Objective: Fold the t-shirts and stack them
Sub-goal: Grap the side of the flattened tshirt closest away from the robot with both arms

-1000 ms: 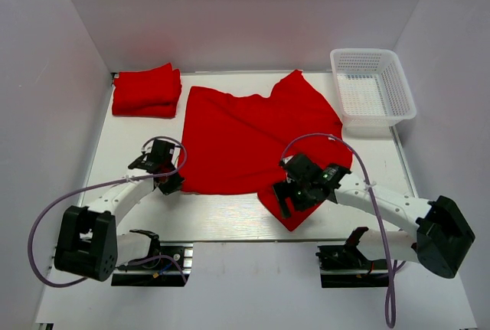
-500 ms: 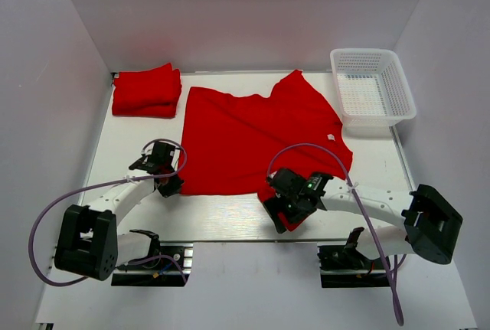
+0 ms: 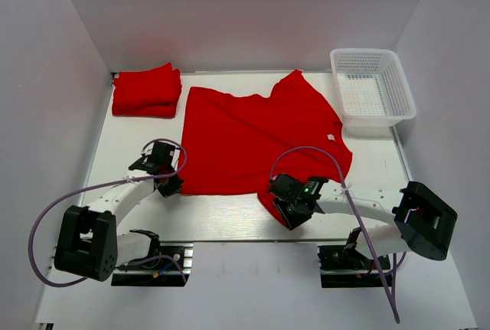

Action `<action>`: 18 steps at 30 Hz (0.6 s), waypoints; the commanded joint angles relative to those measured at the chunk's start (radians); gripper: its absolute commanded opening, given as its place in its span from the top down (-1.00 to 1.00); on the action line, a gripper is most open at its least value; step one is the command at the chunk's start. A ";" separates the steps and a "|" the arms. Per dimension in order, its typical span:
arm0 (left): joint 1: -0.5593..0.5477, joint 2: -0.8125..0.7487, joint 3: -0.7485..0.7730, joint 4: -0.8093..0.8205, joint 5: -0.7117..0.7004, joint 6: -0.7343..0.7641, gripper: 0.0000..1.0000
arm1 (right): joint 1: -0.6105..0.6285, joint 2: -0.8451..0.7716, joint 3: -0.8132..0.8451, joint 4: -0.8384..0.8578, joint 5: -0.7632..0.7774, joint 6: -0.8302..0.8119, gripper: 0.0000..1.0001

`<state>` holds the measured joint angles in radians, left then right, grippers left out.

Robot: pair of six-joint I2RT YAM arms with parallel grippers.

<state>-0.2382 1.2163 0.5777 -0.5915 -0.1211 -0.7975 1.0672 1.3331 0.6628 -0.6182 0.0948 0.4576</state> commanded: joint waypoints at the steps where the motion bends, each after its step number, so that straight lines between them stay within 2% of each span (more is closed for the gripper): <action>1: -0.004 -0.052 -0.003 -0.002 -0.005 0.006 1.00 | 0.007 0.022 -0.054 0.071 -0.020 0.052 0.28; 2: -0.004 -0.052 -0.003 -0.013 -0.005 0.006 1.00 | 0.004 0.018 -0.055 0.071 -0.011 0.055 0.58; 4: -0.004 -0.063 -0.003 -0.013 -0.005 0.006 1.00 | 0.005 0.011 -0.051 0.043 0.006 0.079 1.00; 9: -0.004 -0.083 0.016 -0.074 0.004 0.006 1.00 | 0.013 -0.064 -0.011 -0.134 -0.018 0.102 1.00; 15: -0.004 -0.127 0.080 -0.197 -0.018 -0.012 1.00 | 0.020 -0.279 0.049 -0.325 -0.275 0.110 1.00; 18: 0.005 -0.155 0.080 -0.208 -0.018 -0.022 1.00 | 0.020 -0.328 0.064 -0.435 -0.293 0.139 1.00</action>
<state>-0.2386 1.1137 0.6239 -0.7502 -0.1238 -0.8051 1.0817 1.0416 0.6888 -0.8883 -0.0902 0.5579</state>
